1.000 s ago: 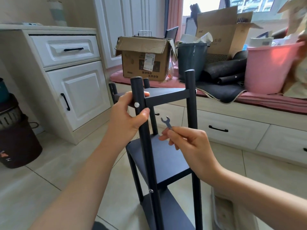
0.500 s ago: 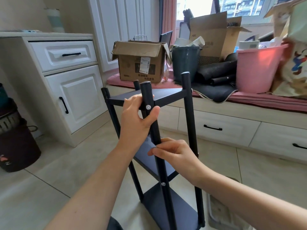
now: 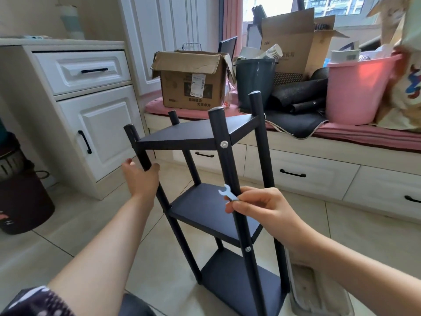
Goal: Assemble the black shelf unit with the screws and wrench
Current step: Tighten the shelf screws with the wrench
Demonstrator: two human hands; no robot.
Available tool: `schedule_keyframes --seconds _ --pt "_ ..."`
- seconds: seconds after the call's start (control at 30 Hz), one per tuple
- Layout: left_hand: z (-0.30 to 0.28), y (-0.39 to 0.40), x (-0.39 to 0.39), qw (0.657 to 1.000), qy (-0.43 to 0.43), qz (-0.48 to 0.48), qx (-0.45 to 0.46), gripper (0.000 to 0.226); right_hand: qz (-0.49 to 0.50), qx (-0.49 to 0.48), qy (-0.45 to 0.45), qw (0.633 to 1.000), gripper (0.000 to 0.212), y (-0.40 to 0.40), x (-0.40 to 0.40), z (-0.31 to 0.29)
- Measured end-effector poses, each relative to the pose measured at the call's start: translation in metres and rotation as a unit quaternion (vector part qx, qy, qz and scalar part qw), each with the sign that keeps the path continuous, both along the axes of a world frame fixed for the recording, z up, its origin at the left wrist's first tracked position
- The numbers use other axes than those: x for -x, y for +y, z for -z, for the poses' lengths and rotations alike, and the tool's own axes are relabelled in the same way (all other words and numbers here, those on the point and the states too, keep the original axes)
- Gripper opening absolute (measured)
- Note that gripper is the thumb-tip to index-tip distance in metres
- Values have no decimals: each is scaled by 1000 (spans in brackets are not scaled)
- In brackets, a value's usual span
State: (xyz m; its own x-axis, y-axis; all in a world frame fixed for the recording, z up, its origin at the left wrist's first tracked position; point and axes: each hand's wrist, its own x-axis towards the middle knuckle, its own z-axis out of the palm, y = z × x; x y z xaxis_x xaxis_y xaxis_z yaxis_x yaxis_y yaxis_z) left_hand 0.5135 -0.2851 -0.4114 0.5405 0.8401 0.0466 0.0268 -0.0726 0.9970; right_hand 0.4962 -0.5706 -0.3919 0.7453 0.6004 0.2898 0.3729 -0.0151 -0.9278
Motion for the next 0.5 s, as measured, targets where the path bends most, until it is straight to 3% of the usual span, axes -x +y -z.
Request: schedule_keyframes --seconds 0.13,0.27,0.37,0.5 --pt "18 11 -14 995 79 57 26 51 21 -6 17 1000 19 -6 -9 0" --pt "24 20 -15 997 27 56 51 14 48 -14 19 999 14 -12 -18 1" --pt "23 20 -12 995 -23 80 61 12 92 -25 11 995 21 -17 -29 2" --pt "20 15 -7 994 -44 97 -16 17 168 -43 11 985 24 -22 -55 8"
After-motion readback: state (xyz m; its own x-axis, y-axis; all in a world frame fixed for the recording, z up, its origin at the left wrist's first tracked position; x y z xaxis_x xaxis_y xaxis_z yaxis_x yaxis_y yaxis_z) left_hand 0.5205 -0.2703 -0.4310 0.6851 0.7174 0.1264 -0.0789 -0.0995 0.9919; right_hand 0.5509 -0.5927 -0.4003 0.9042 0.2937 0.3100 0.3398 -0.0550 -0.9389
